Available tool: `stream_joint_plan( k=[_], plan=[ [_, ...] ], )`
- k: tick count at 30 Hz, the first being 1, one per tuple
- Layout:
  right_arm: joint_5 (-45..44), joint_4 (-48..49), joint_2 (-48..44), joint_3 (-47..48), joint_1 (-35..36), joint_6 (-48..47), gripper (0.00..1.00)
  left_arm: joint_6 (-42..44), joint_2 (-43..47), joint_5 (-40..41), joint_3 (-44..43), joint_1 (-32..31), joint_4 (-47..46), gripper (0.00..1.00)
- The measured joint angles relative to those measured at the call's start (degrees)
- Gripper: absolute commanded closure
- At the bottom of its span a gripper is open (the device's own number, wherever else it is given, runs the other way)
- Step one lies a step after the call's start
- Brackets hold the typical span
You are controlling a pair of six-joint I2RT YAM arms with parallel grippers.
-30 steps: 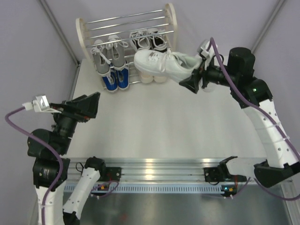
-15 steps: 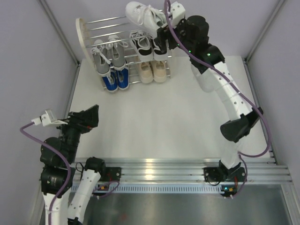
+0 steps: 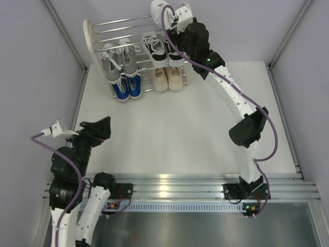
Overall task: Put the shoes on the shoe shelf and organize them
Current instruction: Place the shoe at the shoe shelf.
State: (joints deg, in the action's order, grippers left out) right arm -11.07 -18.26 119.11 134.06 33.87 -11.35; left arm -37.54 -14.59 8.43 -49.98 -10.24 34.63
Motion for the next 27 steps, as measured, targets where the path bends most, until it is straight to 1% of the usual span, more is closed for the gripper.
stream_joint_plan(
  k=[9, 12, 13, 18, 19, 20, 23, 24, 25, 27],
  plan=[
    [-4.76, 5.51, 2.05, 0.02, 0.09, 0.02, 1.0, -0.04, 1.38, 0.31, 0.59, 0.0, 0.15, 0.02],
    [-5.33, 6.49, 3.06, 0.28, 0.09, -0.02, 0.94, -0.09, 1.38, 0.48, 0.9, 0.0, 0.17, 0.02],
    [-5.44, 7.06, 3.26, 0.31, 0.09, 0.0, 0.89, -0.09, 1.38, 0.52, 0.98, 0.0, 0.17, 0.02],
    [-5.62, 7.58, 3.41, 0.31, 0.09, 0.0, 0.75, -0.09, 1.38, 0.7, 1.31, 0.0, 0.2, 0.02],
    [-5.66, 7.61, 3.41, 0.31, 0.09, 0.0, 0.71, -0.09, 1.38, 0.76, 1.33, 0.0, 0.2, 0.02],
    [-5.73, 7.61, 3.41, 0.31, 0.09, 0.02, 0.71, -0.09, 1.38, 0.92, 1.33, 0.0, 0.2, 0.02],
    [-5.79, 7.58, 3.41, 0.31, 0.09, 0.04, 0.65, -0.09, 1.38, 1.14, 1.33, 0.0, 0.2, 0.02],
    [-5.81, 7.58, 3.41, 0.31, 0.09, 0.04, 0.6, -0.09, 1.38, 1.2, 1.33, 0.0, 0.2, 0.02],
    [-5.81, 7.58, 3.41, 0.31, 0.09, 0.04, 0.54, -0.09, 1.38, 1.29, 1.33, 0.0, 0.2, 0.02],
    [-5.79, 7.56, 3.41, 0.31, 0.11, 0.07, 0.53, -0.09, 1.38, 1.42, 1.33, 0.0, 0.2, 0.02]
  ],
)
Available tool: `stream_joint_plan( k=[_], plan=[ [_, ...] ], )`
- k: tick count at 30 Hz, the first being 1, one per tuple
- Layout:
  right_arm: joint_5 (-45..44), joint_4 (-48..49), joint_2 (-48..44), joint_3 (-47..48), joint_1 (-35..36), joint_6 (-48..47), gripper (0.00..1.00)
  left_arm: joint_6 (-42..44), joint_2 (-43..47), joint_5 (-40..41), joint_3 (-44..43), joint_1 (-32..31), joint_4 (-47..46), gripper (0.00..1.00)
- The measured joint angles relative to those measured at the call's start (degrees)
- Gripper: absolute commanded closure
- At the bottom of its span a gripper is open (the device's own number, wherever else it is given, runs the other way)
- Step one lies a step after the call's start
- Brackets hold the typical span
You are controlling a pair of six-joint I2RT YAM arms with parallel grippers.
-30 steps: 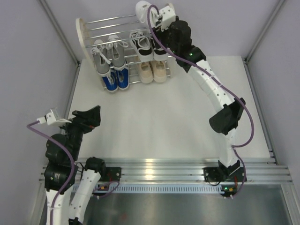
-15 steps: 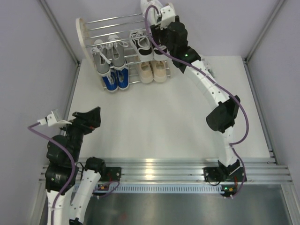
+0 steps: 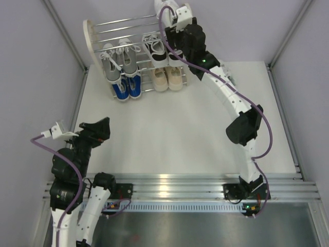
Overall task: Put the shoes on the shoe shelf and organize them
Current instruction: Place the shoe at the shoe shelf.
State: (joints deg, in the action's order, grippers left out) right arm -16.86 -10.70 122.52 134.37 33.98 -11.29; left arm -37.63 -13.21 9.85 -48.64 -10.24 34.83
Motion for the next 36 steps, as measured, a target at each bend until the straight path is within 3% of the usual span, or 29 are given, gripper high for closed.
stream_joint_plan(
  k=[7, 12, 15, 25, 36],
  plan=[
    [-0.33, 0.02, 0.0, -0.07, 0.17, -0.04, 0.3, -0.37, 0.0, 0.04, 0.0, 0.0, 0.0, 0.02],
    [-1.46, 0.13, -0.02, -0.11, 0.76, -0.02, 0.2, -0.59, 0.04, 0.04, 0.0, -0.02, 0.0, 0.02],
    [-1.84, 2.27, -0.11, -0.11, 1.22, 0.39, 0.01, -0.81, 0.39, 0.07, 0.0, -0.02, 0.02, 0.02],
    [-2.6, 8.07, -3.1, -0.11, 1.66, 0.63, 0.01, -1.25, 0.72, 0.07, 0.0, -0.04, 0.07, 0.02],
    [1.53, 4.92, -4.59, 0.04, 1.75, -0.11, 0.01, -1.42, 0.74, 0.04, 0.0, -0.04, 0.09, 0.02]
  ],
)
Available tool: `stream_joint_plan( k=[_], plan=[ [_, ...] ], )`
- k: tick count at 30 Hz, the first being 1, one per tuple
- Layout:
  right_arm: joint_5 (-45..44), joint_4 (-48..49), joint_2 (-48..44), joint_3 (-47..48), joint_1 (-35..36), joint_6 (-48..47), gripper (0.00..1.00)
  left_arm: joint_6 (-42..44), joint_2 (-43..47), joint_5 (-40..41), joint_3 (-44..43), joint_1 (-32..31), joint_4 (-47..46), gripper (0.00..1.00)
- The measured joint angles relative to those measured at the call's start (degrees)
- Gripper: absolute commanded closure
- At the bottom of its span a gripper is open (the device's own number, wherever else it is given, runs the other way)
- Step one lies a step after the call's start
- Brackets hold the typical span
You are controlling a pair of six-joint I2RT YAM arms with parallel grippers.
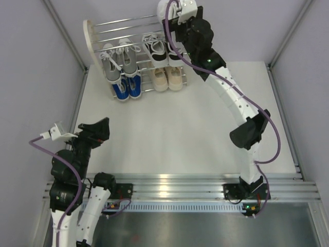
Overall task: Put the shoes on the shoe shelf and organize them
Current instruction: Place the shoe at the shoe shelf.
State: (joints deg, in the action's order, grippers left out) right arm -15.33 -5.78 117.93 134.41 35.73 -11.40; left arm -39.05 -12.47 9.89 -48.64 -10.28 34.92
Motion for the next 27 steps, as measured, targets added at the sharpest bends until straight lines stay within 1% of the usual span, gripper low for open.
stream_joint_plan(
  k=[6, 13, 17, 20, 22, 23, 26, 27],
  plan=[
    [1.68, -2.01, -3.48, 1.4, 0.24, -1.09, 0.01, -0.09, 0.37, -0.04, -0.02, -0.02, 0.07, 0.02],
    [2.84, -4.55, -11.47, 0.92, 0.24, -2.82, 0.01, -0.28, 0.72, -1.05, -0.9, -0.02, 0.22, 0.02],
    [4.13, -7.63, -19.08, -3.78, 0.07, -4.0, 0.01, -0.31, 0.72, -2.19, -0.9, -0.02, 0.28, 0.02],
    [7.28, -10.4, -25.49, -9.33, -1.09, -4.02, 0.01, -0.31, 0.72, -3.41, -0.9, -0.04, 0.28, 0.02],
    [11.98, -11.76, -29.75, -14.16, -3.41, -3.63, 0.01, -0.31, 0.72, -4.22, -0.87, -0.07, 0.28, 0.02],
    [15.52, -13.07, -32.46, -17.62, -6.03, -3.21, 0.01, -0.28, 0.72, -4.61, -0.85, -0.07, 0.28, 0.02],
    [24.94, -15.76, -39.36, -28.13, -15.8, -2.27, 0.01, -0.24, 0.72, -5.68, -0.66, -0.17, 0.28, 0.02],
    [28.39, -16.2, -41.53, -32.48, -20.02, -2.32, 0.01, -0.17, 0.72, -6.12, -0.52, -0.17, 0.28, 0.02]
  ],
)
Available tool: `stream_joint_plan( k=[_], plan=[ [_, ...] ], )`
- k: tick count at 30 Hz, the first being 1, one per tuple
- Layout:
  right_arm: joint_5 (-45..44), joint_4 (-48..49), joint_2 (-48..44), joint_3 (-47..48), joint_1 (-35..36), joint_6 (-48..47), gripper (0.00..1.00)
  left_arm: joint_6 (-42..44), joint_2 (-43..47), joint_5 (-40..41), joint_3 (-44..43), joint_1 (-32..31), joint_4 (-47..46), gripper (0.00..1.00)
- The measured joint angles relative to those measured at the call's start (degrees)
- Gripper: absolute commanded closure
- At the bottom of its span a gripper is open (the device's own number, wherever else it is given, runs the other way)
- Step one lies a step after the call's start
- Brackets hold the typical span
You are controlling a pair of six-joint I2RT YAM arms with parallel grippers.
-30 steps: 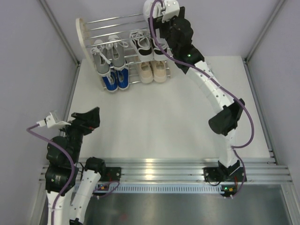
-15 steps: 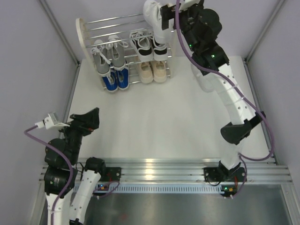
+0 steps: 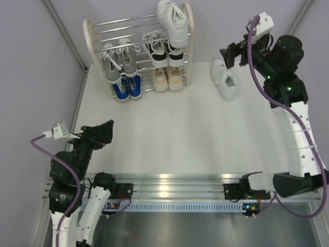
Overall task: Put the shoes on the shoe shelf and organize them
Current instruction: Place the shoe at the shoe shelf, then pick up the shoe at the center of the board.
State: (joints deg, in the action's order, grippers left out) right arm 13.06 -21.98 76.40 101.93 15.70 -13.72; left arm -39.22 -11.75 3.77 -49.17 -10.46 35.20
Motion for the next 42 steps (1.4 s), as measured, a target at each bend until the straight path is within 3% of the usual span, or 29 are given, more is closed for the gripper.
stream_joint_plan(
  k=[3, 8, 15, 25, 42],
  plan=[
    [7.06, -2.23, -5.33, -12.7, -8.94, -1.18, 0.01, 0.31, -0.02, -1.05, 0.57, -0.04, 0.02, 0.02],
    [11.58, -5.16, -7.23, -27.63, -17.31, -4.24, 0.01, 0.44, -0.44, -3.45, 2.27, -0.11, -0.04, 0.02],
    [9.01, -0.81, -1.88, -40.33, -21.9, -8.07, 0.0, 0.28, -1.16, -6.8, 6.49, -0.11, -0.26, 0.02],
    [7.87, 3.21, 18.08, -34.75, -21.31, -4.59, 0.01, 0.07, -1.16, -7.48, 9.6, -0.11, -0.52, 0.02],
    [2.34, 7.93, 36.63, -19.76, -17.86, 0.37, 0.01, -0.09, -2.89, -7.39, 12.33, -0.11, -2.23, 0.02]
  ],
)
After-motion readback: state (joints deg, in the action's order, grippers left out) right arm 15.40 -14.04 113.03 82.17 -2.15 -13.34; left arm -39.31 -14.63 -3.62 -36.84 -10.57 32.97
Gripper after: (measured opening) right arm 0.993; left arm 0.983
